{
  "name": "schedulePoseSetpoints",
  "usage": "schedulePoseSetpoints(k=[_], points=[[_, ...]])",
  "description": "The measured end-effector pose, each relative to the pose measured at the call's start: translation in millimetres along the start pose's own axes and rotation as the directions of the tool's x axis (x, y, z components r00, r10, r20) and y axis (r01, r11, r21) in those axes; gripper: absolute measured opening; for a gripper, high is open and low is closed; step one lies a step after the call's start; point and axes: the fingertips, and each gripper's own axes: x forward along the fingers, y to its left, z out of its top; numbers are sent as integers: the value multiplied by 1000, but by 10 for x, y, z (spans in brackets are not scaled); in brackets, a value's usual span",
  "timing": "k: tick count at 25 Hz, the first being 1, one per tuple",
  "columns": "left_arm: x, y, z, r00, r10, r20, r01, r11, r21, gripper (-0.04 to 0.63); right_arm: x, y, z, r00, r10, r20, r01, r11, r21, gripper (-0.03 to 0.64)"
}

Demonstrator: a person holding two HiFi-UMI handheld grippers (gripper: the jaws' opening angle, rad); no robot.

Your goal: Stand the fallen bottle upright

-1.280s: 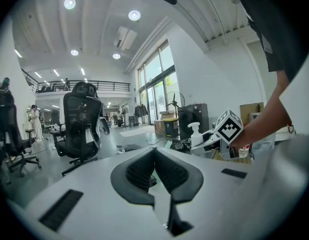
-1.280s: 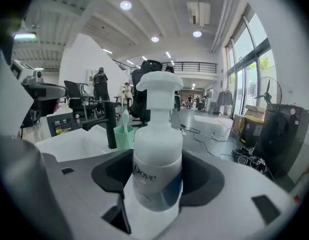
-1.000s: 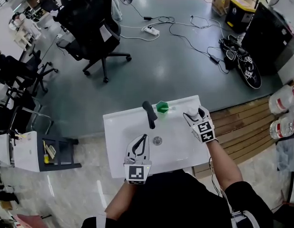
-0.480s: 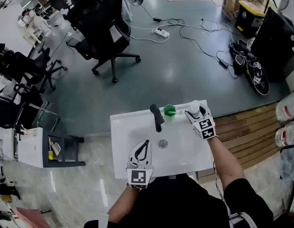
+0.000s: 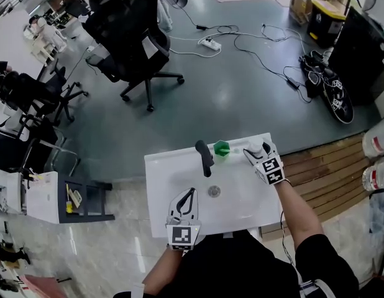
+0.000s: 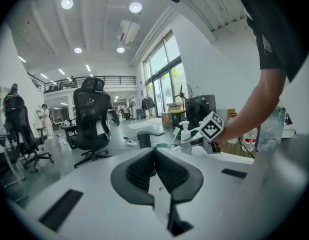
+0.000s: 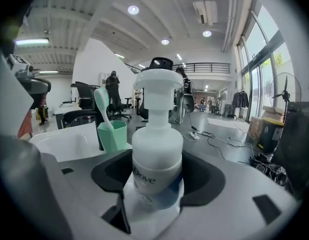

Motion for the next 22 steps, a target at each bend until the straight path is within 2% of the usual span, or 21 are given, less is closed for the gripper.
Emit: schedulePoseSetpoints(k=[5,9,13,16,18,20,22], points=[[54,-19,92,999,2,44,-1,1000,-16,18,-163,38,62,1000,17,17,-17,999,31,367],[28,7,117,1000,1,30,-1,1000,-11,18,-557,159,297,997,21,68,-19,999,-27,367],[22,82,143,999,8,41,-6,999,-44,18,-977,239,610,989,-33,147,37,999,-27,352],[24,202,260,997,38,71,-30,994,-101,18,-1224,329,853,980,-77,186,80,997,-7,302],[34,244,362,994,45,95,-35,993,-111,18,-1356,405,1005,972,-98,214,98,995,9,244],[56,248,442,993,40,113,-29,994,-105,18,-1476,473,1170,953,-106,282,98,994,41,185],[72,237,517,991,32,128,-19,994,-105,18,-1588,504,1239,940,-134,313,110,990,92,59]])
